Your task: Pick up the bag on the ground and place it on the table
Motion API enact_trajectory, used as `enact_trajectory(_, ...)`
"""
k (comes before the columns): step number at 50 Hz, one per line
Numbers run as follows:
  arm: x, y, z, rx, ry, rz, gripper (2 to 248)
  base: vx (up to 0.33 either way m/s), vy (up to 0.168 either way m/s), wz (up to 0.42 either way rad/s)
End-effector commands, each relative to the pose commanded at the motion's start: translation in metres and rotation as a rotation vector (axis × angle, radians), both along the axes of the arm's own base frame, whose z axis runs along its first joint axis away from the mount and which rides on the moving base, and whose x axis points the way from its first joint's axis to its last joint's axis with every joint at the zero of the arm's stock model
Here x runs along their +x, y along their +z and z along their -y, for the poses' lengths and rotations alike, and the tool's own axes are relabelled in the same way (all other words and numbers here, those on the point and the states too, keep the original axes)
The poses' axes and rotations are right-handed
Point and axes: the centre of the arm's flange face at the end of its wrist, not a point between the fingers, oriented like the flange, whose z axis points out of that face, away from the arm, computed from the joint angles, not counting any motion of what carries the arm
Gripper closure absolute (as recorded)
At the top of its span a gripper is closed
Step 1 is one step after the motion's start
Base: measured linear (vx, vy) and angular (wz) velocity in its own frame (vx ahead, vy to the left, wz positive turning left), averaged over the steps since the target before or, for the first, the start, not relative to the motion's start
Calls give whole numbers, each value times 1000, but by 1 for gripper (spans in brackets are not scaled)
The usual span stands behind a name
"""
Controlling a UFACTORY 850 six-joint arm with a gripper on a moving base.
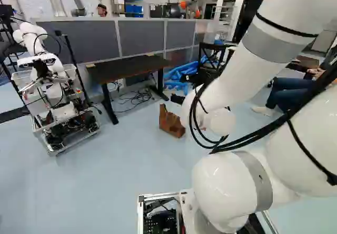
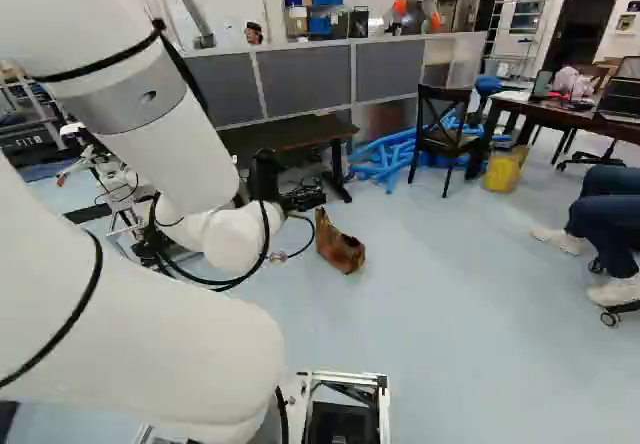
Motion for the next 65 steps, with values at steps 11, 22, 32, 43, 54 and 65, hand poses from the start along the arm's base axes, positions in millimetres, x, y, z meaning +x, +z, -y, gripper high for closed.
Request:
enact_trajectory(11,0,0,0,0,0,0,3,59,1,-6)
enact_trajectory(22,0,0,0,0,0,0,3,104,1,-10)
enact_trajectory(32,0,0,0,0,0,0,3,138,0,-14)
enact_trajectory(43,0,0,0,0,0,0,3,145,0,-15)
enact_trajectory(54,0,0,0,0,0,0,3,144,0,-15)
enact_trajectory(65,0,0,0,0,0,0,3,139,-36,-190)
